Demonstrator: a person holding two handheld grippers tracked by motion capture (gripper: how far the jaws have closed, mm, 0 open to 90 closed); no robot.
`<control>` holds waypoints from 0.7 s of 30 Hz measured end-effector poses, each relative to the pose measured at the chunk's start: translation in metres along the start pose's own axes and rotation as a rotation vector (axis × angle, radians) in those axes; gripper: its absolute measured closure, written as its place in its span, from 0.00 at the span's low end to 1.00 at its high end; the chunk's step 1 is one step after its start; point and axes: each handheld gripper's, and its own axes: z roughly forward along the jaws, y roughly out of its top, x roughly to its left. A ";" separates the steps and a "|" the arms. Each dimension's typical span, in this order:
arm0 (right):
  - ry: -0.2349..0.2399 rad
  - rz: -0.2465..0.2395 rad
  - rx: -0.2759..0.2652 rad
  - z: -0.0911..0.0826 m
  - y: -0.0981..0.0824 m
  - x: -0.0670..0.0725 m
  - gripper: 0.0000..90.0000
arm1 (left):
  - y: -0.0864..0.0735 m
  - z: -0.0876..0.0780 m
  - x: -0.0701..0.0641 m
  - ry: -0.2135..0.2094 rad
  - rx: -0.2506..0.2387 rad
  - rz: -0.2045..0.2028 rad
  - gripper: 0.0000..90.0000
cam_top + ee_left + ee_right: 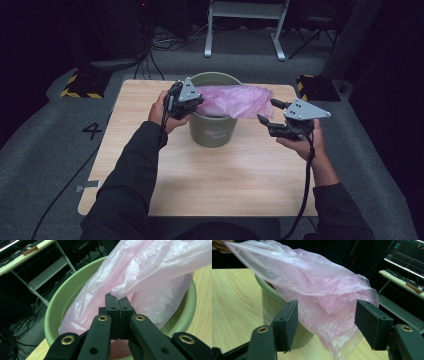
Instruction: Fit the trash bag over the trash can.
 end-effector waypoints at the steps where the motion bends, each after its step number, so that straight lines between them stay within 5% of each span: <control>1: 0.003 -0.002 -0.014 0.002 0.002 0.001 0.40 | -0.002 -0.001 0.001 0.002 -0.003 -0.006 0.99; 5: 0.048 0.031 -0.041 0.007 0.004 0.002 0.41 | -0.004 -0.004 0.001 0.000 -0.008 -0.008 0.98; 10: 0.041 -0.014 -0.009 0.014 0.005 0.007 0.47 | -0.007 -0.005 0.000 -0.002 -0.005 -0.001 0.96; 21: 0.108 -0.020 -0.066 0.019 0.006 0.012 0.97 | -0.008 -0.008 -0.004 -0.004 -0.010 0.014 0.91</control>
